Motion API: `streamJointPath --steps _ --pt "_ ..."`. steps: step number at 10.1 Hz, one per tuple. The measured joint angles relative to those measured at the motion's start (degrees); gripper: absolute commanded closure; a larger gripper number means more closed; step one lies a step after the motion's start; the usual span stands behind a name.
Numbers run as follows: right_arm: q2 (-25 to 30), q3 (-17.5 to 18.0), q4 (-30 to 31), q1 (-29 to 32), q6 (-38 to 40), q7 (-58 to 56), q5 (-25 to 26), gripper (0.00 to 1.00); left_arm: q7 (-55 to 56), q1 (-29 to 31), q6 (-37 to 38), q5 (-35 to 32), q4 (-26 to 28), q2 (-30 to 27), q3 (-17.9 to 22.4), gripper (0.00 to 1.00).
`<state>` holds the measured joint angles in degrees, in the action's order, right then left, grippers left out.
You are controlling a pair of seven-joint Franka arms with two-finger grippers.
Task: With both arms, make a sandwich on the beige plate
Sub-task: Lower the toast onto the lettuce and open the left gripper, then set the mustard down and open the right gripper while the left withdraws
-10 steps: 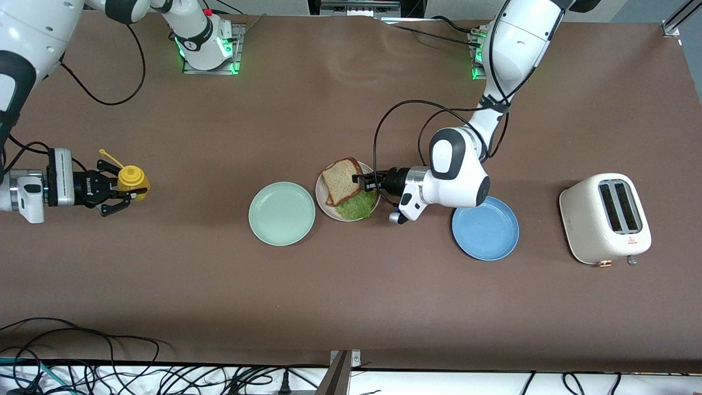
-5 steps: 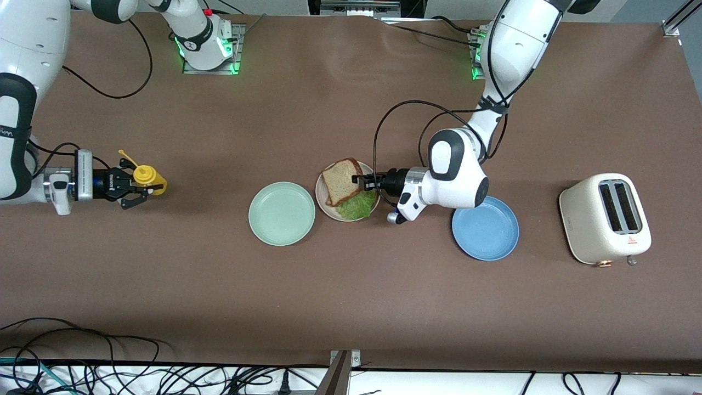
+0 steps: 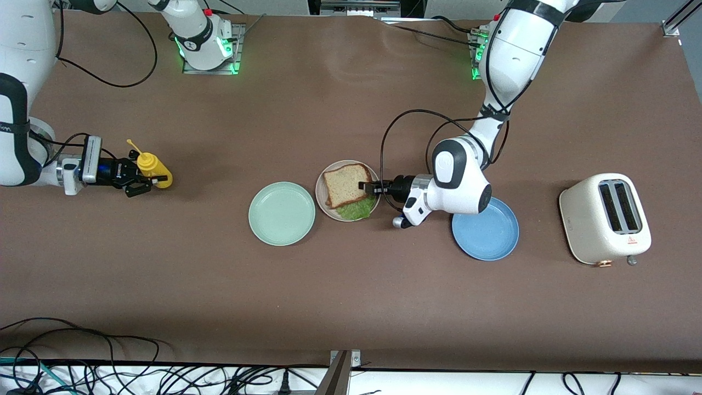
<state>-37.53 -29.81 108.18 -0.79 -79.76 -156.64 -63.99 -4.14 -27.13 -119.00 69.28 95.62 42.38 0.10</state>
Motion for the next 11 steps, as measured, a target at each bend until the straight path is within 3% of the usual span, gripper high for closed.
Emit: streamJointPath --steps 4,5,9,11 --pt "-1.6 5.8 1.2 5.2 -2.8 -1.9 -0.7 1.00 -0.6 0.8 -0.1 -0.4 -0.9 -0.5 3.9 0.00" --pt "-2.8 6.7 1.3 5.9 -3.1 -2.5 -1.3 1.00 -0.8 2.4 -0.1 -3.4 -1.8 -1.8 4.2 0.00" --pt "-7.8 9.1 1.2 8.3 -3.2 -3.8 -4.1 1.00 -1.6 12.2 -0.1 -41.7 -3.0 -14.4 4.3 0.00" --pt "-8.0 9.6 1.1 8.6 -3.2 -3.8 -4.3 1.00 -1.9 18.7 3.7 -47.3 -2.8 -24.7 4.4 0.00"
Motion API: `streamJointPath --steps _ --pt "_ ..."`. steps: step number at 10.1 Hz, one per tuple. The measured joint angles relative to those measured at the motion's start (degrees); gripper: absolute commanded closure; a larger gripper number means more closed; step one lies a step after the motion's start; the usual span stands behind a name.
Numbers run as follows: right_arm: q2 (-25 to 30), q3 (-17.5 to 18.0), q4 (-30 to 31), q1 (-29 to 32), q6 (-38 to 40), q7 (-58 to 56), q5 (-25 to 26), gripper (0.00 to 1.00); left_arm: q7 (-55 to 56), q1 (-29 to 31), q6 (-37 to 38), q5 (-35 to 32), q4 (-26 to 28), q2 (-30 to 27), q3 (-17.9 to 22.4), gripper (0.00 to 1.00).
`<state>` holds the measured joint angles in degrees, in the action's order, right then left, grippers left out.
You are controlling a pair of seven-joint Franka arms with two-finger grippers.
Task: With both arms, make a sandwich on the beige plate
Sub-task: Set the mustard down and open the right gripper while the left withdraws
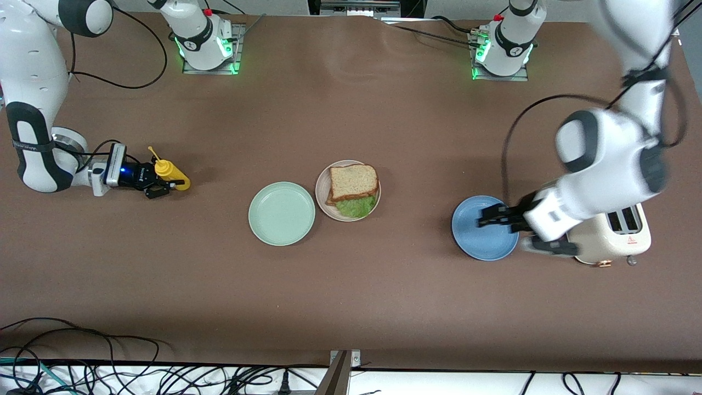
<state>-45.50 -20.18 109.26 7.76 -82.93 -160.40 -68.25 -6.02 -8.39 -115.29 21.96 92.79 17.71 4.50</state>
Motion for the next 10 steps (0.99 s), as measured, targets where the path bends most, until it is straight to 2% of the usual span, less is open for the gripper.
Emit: streamJointPath --steps 1,2,3,4,5,6,8,10 --pt "0.0 0.0 0.0 0.1 0.0 0.0 0.0 0.93 -0.1 2.1 4.3 -1.1 0.3 -4.2 0.0 0.00" --pt "0.0 0.1 0.0 0.2 0.0 0.0 0.0 0.50 -0.1 3.9 8.3 -4.5 0.5 -7.8 0.0 0.00" --pt "0.0 0.1 0.0 0.4 0.0 0.0 -0.1 0.40 -0.1 5.0 11.7 -9.8 0.5 -10.7 0.0 0.00" --pt "0.0 0.1 0.0 0.4 0.0 0.1 -0.1 0.10 -0.1 5.5 15.4 -14.8 0.4 -13.3 0.2 0.00" --pt "0.0 0.1 0.0 0.4 0.1 0.1 -0.1 0.03 -0.1 5.8 19.7 -18.2 0.0 -15.9 0.4 0.00" --pt "0.0 0.1 0.0 0.5 0.2 0.1 -0.1 0.00 -0.1 6.4 24.3 -20.5 -1.4 -18.2 0.4 0.00" --pt "0.1 0.2 -0.1 0.7 0.2 0.1 -0.1 0.00 0.0 7.0 32.8 -22.7 -4.7 -20.5 0.5 0.00" --pt "0.1 0.1 -0.3 2.0 0.4 0.1 0.2 0.00 0.1 7.2 36.7 -22.8 -5.3 -21.4 0.6 0.00"
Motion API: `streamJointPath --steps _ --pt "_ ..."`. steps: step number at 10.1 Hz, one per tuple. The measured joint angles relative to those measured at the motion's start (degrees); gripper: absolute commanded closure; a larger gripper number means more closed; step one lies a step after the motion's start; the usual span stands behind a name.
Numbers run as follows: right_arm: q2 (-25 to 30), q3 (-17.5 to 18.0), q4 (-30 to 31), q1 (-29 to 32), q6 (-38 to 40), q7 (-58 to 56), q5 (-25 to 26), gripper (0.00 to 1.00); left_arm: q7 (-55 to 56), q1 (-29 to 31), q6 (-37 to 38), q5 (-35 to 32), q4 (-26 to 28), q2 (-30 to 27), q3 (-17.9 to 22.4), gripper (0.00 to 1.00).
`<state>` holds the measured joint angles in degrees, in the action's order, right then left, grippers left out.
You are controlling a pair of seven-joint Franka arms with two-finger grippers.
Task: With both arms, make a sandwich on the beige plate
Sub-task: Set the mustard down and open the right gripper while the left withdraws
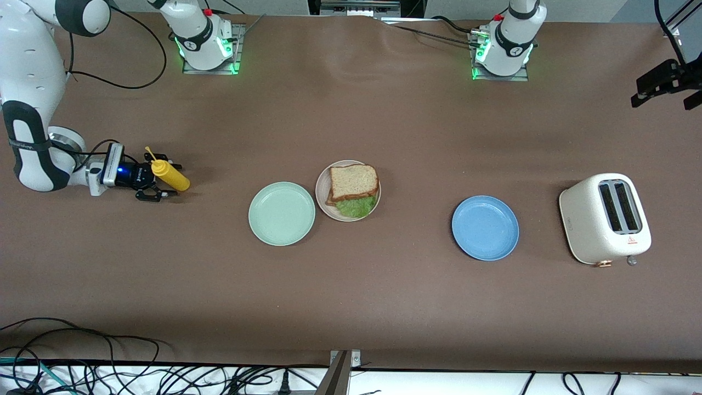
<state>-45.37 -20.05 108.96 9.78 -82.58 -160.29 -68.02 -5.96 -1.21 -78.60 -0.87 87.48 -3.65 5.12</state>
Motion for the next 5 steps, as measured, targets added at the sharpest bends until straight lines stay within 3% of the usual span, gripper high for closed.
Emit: streamJointPath --steps 5 --pt "0.6 -3.7 -2.1 2.8 0.5 1.1 6.9 0.00 0.1 0.5 -0.2 0.0 0.0 0.2 -0.6 0.00"
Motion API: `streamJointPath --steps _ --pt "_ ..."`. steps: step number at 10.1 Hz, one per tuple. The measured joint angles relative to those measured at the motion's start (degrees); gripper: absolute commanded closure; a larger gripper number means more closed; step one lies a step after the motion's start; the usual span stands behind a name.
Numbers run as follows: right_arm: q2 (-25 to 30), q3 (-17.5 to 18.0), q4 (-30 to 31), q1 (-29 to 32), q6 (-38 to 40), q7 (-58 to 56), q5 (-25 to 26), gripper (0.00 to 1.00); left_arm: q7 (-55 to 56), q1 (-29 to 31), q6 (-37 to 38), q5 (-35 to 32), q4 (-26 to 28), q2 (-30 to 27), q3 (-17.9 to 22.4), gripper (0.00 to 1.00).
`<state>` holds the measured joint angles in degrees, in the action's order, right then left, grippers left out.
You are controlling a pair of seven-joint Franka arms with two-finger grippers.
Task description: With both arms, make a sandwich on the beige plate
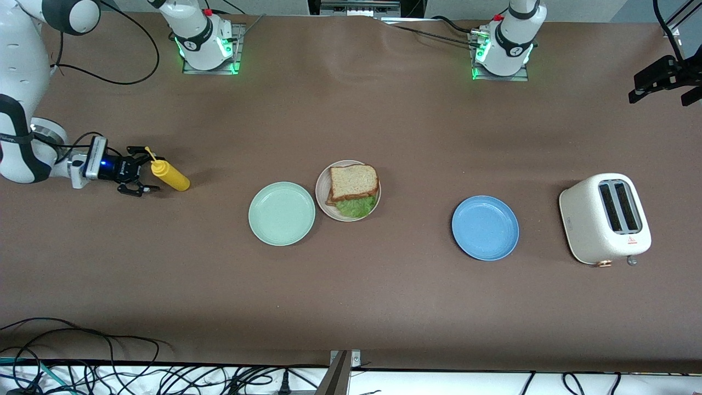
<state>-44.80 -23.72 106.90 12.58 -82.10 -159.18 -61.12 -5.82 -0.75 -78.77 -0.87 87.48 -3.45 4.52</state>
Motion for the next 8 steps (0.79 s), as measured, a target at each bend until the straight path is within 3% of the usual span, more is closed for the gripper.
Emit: streamJointPath --steps 4,8 --pt "4.0 -1.6 -10.1 0.1 1.1 6.3 10.4 0.00 0.0 -0.2 0.0 1.0 0.0 0.4 -1.1 0.00" --pt "9.8 -1.0 -21.7 0.1 3.2 34.8 21.6 0.00 0.0 -0.3 -0.1 1.1 0.0 0.7 -2.3 0.00"
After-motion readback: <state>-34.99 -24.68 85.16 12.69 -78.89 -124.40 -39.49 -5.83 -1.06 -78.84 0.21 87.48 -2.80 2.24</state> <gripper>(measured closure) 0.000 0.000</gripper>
